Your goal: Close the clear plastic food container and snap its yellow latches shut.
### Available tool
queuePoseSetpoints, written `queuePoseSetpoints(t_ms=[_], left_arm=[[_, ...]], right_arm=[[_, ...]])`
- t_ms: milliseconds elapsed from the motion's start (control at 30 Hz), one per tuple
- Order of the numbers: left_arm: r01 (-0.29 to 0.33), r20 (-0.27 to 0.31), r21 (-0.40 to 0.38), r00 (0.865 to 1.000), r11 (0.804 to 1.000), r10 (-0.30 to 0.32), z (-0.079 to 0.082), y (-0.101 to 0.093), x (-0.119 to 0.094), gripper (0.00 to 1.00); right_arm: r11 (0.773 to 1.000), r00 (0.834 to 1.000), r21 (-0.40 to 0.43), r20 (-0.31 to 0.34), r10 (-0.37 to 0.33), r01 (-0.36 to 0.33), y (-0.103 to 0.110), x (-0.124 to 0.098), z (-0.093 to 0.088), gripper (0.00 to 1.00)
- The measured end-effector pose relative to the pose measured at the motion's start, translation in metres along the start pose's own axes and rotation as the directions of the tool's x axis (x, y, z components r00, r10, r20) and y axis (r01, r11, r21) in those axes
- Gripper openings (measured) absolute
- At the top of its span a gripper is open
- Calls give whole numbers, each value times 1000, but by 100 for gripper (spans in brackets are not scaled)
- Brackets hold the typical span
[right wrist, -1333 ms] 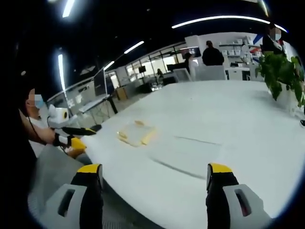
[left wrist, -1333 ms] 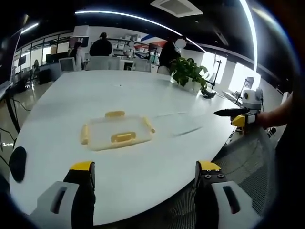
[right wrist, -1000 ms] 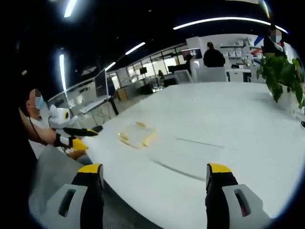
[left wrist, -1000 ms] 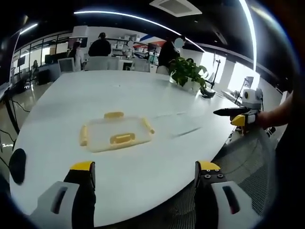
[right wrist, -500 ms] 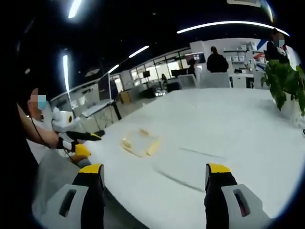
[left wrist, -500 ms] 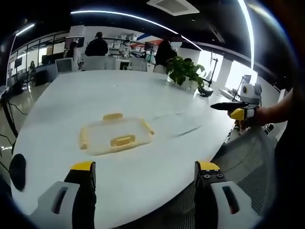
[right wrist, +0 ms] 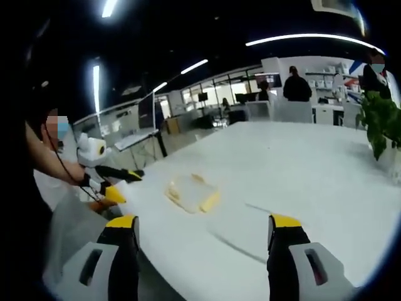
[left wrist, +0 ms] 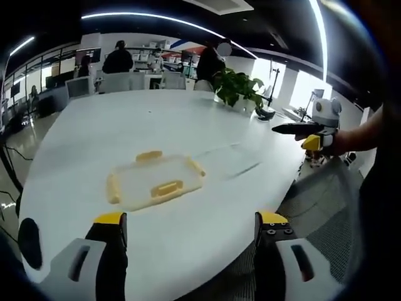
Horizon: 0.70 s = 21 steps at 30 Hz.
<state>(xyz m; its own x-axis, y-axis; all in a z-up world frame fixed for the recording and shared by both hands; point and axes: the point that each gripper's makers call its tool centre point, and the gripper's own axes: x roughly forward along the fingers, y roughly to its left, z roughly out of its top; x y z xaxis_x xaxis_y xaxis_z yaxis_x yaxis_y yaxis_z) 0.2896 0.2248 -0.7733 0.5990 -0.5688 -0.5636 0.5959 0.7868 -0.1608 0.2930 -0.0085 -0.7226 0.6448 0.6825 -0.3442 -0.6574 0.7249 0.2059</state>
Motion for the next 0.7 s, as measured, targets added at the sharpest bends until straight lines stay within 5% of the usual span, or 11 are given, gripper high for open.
queuePoseSetpoints(t_ms=[700], left_arm=[[20, -9, 36, 1000, 999, -19, 13, 23, -1, 83]], right_arm=[[999, 999, -21, 18, 42, -41, 8, 29, 20, 84]])
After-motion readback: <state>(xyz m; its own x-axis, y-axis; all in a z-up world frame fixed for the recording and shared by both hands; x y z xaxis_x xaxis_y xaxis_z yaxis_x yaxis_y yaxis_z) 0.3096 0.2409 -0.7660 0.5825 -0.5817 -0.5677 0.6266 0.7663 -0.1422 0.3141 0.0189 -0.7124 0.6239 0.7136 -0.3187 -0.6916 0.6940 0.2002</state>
